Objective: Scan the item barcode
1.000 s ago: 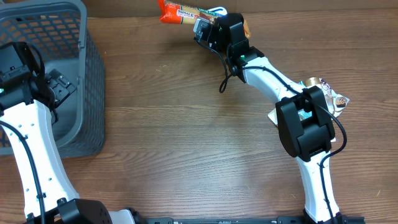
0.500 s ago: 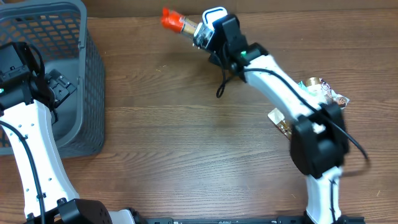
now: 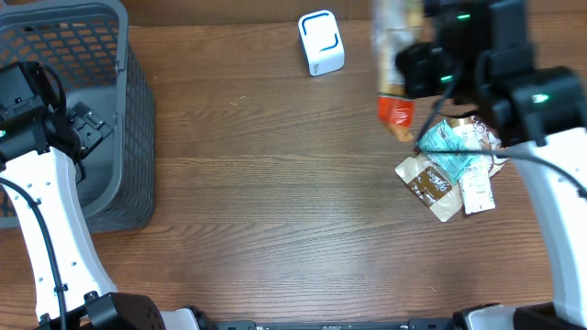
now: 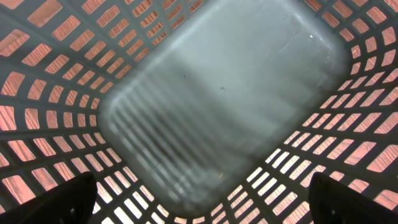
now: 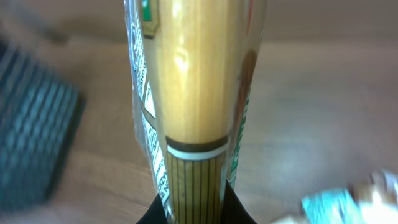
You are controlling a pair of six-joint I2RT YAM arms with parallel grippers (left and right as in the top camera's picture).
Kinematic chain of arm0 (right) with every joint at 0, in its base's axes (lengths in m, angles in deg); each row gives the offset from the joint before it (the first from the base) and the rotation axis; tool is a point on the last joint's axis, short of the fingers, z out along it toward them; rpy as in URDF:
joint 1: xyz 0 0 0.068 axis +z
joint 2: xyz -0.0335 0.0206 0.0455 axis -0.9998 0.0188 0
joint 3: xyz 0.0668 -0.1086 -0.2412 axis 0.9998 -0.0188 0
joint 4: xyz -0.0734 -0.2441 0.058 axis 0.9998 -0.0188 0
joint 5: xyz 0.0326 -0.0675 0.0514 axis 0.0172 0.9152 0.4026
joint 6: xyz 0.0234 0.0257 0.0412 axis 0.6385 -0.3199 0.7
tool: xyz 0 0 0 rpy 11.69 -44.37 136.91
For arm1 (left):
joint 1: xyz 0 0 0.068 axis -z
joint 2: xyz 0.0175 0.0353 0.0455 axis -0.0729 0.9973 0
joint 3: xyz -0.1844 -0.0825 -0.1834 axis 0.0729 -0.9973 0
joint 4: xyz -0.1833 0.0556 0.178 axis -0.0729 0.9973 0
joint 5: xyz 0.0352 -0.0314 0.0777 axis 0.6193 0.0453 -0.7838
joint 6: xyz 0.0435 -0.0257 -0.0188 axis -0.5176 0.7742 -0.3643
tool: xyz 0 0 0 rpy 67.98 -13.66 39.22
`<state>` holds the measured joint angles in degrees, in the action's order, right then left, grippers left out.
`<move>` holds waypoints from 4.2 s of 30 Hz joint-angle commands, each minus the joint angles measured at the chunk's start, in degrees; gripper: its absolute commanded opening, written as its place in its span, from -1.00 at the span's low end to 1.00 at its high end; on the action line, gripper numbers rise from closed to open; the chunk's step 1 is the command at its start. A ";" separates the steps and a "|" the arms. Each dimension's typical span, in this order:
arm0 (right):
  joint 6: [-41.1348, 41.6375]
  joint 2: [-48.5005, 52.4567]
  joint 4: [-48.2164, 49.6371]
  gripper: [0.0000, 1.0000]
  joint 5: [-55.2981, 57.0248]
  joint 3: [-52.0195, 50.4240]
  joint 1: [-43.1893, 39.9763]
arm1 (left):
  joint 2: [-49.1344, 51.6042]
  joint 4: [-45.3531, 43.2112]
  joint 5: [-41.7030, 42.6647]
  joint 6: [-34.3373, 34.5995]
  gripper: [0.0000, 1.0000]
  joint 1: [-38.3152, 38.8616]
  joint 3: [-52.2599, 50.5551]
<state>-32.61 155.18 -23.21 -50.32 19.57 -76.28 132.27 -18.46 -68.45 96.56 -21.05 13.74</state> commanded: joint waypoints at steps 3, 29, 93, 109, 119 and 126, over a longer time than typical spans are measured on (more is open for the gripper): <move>20.87 -2.60 -3.37 -0.93 0.52 1.14 -14.12 | 0.13 0.00 0.48 0.98 0.99 0.13 -0.24; 23.41 2.05 5.99 -0.56 7.02 -29.31 -27.36 | 0.13 0.00 0.48 0.98 0.99 0.13 -0.24; -5.44 -13.16 -17.84 1.00 -9.57 -18.29 -17.86 | 0.13 0.00 0.48 0.98 0.99 0.13 -0.24; -5.44 -18.75 -17.81 1.00 -9.38 -18.29 -16.63 | 0.13 0.00 0.48 0.98 1.00 0.13 -0.24; -5.68 -28.72 -12.17 1.00 8.94 -20.48 -7.43 | 0.13 0.00 0.48 0.98 1.00 0.13 -0.24; -5.68 -36.26 1.09 1.00 14.21 -29.29 -5.57 | 0.13 0.00 0.48 0.98 0.99 0.13 -0.24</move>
<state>-38.01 121.32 -25.05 -40.59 -6.33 -82.11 132.27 -18.48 -68.47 96.56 -21.05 13.74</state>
